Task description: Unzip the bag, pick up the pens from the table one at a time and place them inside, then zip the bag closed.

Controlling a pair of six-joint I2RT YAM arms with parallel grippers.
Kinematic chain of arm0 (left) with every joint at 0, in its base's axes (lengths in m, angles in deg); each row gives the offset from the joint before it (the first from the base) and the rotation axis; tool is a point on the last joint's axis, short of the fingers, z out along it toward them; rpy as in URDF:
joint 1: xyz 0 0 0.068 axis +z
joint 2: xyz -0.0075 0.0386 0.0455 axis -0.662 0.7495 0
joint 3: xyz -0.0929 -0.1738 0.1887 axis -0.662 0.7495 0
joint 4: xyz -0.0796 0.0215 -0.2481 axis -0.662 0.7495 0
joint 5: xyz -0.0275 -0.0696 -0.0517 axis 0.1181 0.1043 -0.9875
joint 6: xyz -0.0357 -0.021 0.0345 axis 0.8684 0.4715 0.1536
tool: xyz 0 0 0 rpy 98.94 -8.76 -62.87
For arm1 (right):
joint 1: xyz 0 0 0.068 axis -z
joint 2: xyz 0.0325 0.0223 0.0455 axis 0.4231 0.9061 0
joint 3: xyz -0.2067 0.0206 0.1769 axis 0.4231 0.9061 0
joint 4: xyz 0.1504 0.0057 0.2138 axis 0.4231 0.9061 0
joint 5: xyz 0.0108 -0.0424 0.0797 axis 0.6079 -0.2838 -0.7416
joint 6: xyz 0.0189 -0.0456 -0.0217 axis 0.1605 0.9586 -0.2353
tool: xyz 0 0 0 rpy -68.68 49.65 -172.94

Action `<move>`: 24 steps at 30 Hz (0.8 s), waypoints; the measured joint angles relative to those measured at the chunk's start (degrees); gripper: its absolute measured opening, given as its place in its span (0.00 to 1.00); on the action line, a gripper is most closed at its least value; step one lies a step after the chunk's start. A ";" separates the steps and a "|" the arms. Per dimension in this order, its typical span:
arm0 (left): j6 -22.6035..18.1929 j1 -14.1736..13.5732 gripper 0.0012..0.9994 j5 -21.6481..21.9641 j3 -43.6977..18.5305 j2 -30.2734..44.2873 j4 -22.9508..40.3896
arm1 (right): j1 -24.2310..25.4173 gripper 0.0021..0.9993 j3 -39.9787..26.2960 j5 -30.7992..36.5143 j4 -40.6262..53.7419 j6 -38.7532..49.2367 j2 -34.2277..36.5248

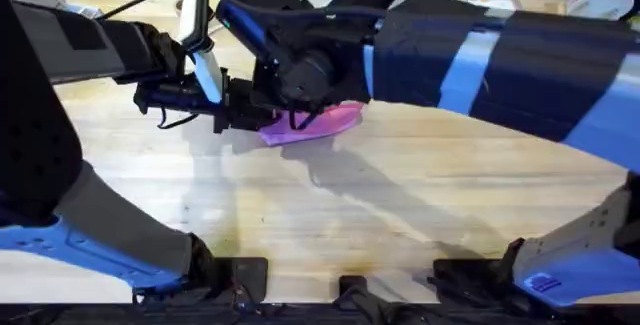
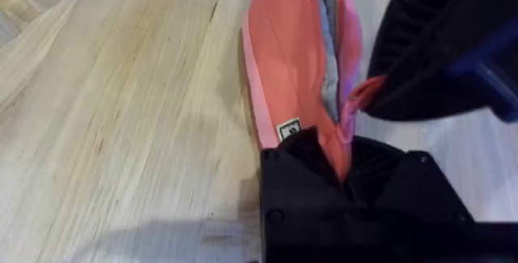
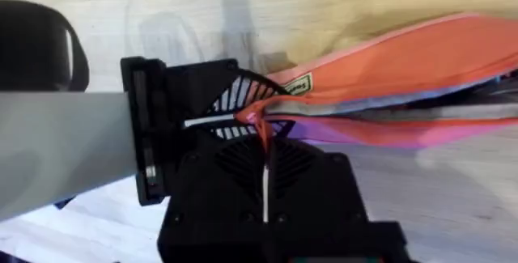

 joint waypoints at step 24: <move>0.00 -0.50 0.04 -0.59 0.00 -0.01 -0.39 | 7.42 0.03 0.00 -4.09 5.11 6.73 0.00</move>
